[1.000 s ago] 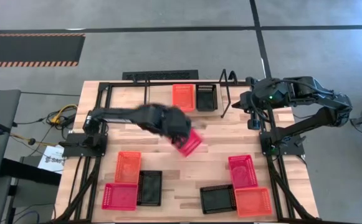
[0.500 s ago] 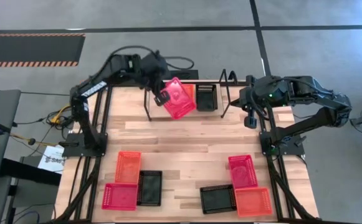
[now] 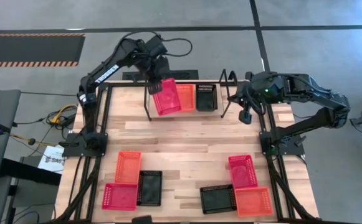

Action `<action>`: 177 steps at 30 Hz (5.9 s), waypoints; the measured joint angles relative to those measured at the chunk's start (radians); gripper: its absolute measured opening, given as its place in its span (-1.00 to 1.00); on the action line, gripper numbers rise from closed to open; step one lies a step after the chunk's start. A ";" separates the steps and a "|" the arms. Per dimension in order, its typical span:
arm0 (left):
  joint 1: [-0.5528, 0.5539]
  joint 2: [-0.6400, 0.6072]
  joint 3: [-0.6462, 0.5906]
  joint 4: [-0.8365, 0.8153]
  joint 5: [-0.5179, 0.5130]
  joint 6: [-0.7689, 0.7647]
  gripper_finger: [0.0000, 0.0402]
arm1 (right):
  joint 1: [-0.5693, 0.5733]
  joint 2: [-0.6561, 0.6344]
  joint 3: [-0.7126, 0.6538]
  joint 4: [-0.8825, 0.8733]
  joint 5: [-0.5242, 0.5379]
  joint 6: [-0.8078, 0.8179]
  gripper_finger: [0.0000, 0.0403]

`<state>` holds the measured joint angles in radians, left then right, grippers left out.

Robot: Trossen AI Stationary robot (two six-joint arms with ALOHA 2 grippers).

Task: Stack baskets on shelf by color
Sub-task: Put the center red bin on the shelf

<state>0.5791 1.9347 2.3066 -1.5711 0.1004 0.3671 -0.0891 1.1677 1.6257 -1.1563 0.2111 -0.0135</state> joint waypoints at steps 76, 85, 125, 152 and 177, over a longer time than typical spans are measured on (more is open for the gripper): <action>-0.137 -0.119 -0.001 0.000 -0.040 -0.169 -1.00 | -0.401 0.552 -0.040 0.427 -0.477 -0.311 -1.00; -0.149 -0.254 -0.001 -0.001 -0.106 -0.253 -1.00 | -0.380 0.659 -0.043 0.476 -0.501 -0.308 -1.00; -0.220 -0.259 -0.234 0.001 -0.026 -0.339 -1.00 | -0.409 0.802 0.004 0.300 -0.208 -0.439 -1.00; -0.093 -0.070 -0.233 0.001 0.047 0.003 -1.00 | -0.120 0.208 0.004 0.301 -0.211 -0.203 -1.00; 0.038 0.180 -0.233 0.064 0.008 0.156 -1.00 | 0.031 0.188 0.004 0.268 -0.208 -0.101 -1.00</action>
<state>0.6172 2.1147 2.0739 -1.5074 0.1087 0.5227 -0.0578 1.3555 1.6295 -0.8883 0.0029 -0.1143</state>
